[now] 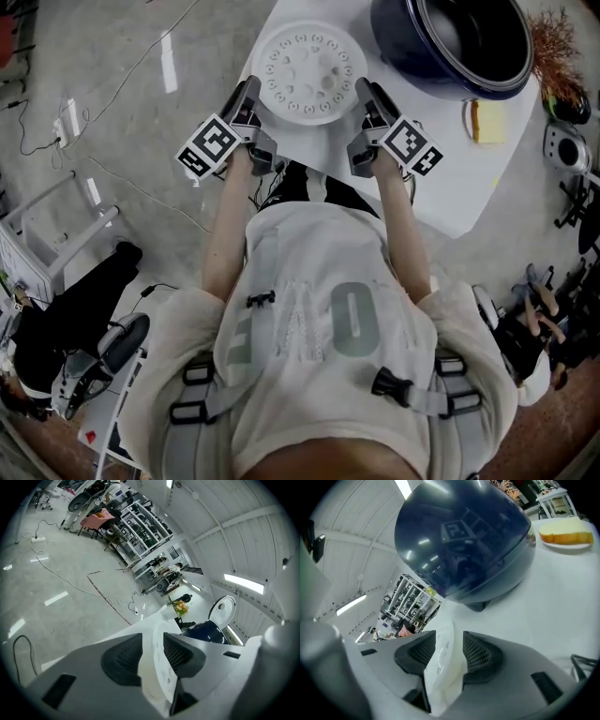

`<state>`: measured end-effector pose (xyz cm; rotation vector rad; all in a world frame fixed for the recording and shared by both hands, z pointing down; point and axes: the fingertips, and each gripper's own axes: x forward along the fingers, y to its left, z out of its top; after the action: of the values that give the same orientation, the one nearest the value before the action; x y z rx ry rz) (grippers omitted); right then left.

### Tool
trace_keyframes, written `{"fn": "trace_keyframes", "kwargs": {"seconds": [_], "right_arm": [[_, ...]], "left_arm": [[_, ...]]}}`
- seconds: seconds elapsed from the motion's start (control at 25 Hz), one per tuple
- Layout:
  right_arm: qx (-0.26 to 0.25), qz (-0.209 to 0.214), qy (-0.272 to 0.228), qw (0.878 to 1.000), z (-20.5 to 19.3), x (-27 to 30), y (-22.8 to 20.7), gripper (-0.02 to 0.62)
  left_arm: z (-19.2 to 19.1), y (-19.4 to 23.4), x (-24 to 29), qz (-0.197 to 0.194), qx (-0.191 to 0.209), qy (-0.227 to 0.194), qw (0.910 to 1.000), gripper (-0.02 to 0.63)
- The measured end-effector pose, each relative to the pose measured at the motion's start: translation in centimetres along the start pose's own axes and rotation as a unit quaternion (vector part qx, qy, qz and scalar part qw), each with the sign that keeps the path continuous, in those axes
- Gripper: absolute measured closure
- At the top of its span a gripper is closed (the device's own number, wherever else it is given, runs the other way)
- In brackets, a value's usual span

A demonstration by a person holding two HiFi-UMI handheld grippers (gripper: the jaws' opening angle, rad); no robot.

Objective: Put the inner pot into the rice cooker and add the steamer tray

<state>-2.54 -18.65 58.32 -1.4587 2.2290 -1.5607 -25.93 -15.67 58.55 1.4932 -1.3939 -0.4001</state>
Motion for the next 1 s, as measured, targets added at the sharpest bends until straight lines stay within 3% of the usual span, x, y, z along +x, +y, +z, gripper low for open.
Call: {"fn": "trace_keyframes", "kwargs": {"seconds": [0.24, 0.56, 1.0], "right_arm": [[0.021, 0.002, 0.005, 1.000, -0.5, 0.5, -0.2, 0.439], [0.029, -0.002, 0.008, 1.000, -1.2, 0.7, -0.3, 0.540], [0.014, -0.015, 0.013, 1.000, -1.2, 0.8, -0.4, 0.554]], "left_arm": [[-0.4, 0.2, 0.3, -0.001, -0.003, 0.008, 1.0000, 0.493], [-0.4, -0.3, 0.5, -0.012, -0.008, 0.014, 0.9998, 0.558], [-0.4, -0.5, 0.5, -0.012, 0.000, 0.020, 0.9997, 0.566]]}}
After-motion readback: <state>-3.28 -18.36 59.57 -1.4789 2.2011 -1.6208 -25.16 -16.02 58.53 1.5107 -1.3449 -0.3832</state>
